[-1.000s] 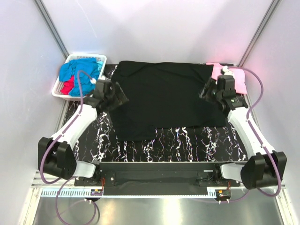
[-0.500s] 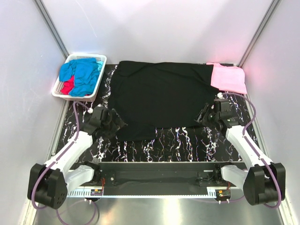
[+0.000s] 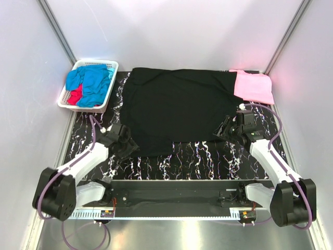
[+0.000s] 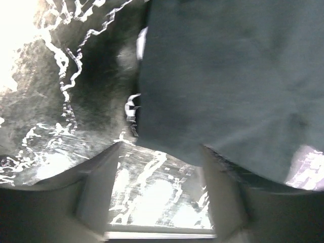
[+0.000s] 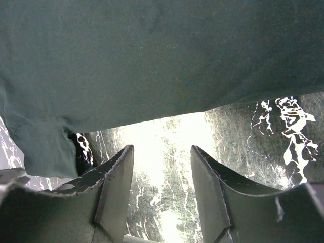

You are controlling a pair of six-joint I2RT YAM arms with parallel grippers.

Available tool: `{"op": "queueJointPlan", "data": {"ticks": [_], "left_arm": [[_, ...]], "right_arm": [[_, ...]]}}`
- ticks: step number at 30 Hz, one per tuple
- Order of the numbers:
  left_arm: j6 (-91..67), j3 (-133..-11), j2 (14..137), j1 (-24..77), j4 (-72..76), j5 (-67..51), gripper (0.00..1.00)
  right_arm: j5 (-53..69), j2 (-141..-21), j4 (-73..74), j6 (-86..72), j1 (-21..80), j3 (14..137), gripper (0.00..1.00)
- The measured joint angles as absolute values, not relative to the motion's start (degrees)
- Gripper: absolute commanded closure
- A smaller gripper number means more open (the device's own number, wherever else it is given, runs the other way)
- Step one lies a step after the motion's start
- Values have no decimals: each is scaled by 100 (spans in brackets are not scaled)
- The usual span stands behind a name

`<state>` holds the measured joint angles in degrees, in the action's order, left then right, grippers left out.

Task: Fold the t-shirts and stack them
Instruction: Flatten the tshirt out

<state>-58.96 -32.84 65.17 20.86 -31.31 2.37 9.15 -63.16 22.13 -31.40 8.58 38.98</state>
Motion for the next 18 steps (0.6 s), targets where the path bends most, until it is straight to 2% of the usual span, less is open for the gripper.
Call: {"op": "queueJointPlan", "data": {"ticks": [2,4,5,12,18], "left_arm": [[-5918,-3304,6810,2150,-3153,283,58],[-5961,-3361,7074,2220,-3179,311,66],[-5970,-3391,7155,2246,-3190,320,74],[-6001,-3741,7321,2414,-3203,366,99],[-5981,-3826,7100,2539,-3339,401,100]], "right_arm": [[915,-6316,2213,-3140,858,3898,45],[915,-6316,2213,-3142,858,3898,45],[915,-6316,2215,-3140,858,3898,45],[913,-6342,2217,-3140,858,3898,46],[926,-6412,2217,-3135,858,3900,46]]}}
